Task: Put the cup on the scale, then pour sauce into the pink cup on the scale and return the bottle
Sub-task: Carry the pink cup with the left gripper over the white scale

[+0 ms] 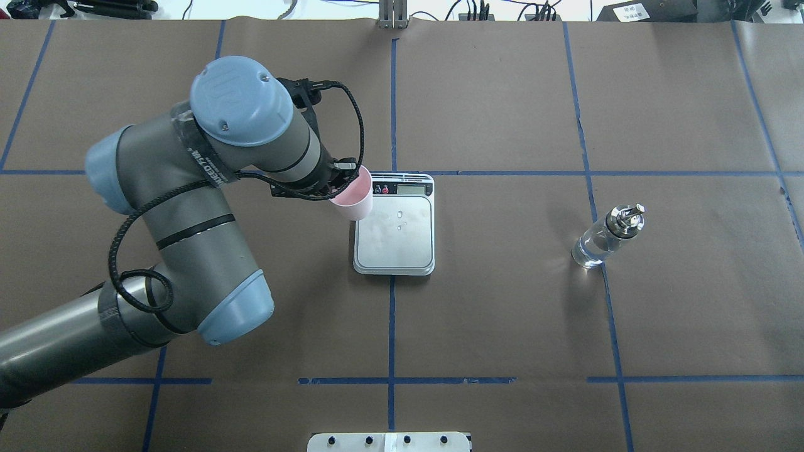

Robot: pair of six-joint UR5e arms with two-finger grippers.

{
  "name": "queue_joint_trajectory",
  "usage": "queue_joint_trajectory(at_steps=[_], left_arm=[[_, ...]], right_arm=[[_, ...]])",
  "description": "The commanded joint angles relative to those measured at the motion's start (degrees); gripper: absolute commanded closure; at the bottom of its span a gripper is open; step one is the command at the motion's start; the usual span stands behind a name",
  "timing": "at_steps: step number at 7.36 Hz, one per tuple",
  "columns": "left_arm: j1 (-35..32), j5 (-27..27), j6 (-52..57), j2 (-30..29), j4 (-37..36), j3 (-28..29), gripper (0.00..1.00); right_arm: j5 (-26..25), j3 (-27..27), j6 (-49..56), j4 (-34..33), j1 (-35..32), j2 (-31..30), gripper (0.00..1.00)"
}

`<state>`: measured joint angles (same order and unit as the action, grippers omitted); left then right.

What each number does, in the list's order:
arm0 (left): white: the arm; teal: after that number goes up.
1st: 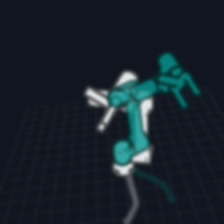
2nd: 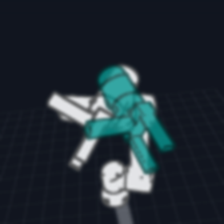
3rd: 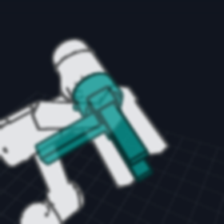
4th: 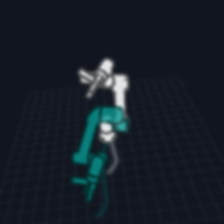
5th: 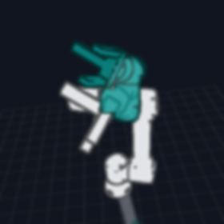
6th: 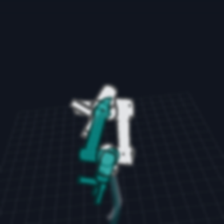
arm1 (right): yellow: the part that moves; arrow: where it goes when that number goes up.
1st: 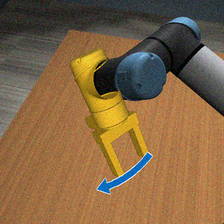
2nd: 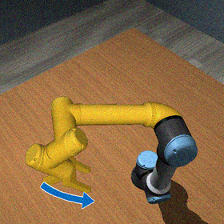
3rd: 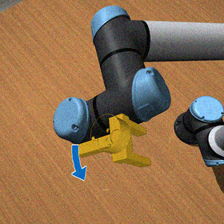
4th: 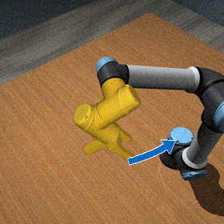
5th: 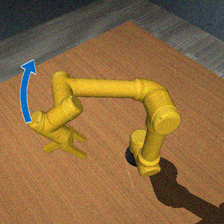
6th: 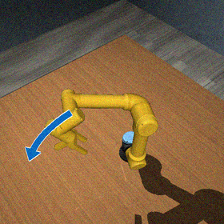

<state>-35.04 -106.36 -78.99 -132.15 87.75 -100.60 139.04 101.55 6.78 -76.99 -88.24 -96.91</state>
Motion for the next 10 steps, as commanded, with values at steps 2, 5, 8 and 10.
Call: queue_joint_trajectory(at_steps=[2,5,8,10], left_arm=[[3.21,4.13,-0.29,-4.34,0.76,6.47,1.00],[4.62,6.25,-0.20,-5.14,1.11,7.70,1.00],[4.71,6.25,0.15,-5.14,1.28,8.32,0.96],[5.41,6.34,0.15,-5.14,1.28,8.23,0.93]], right_arm=[[0.00,0.05,-0.10,0.00,0.00,-0.12,0.00],[0.00,0.05,-0.10,0.00,-0.09,-0.21,0.00],[0.00,0.05,-0.10,0.00,-0.09,-0.30,0.00],[0.00,0.05,-0.10,0.00,-0.17,-0.38,0.00]])
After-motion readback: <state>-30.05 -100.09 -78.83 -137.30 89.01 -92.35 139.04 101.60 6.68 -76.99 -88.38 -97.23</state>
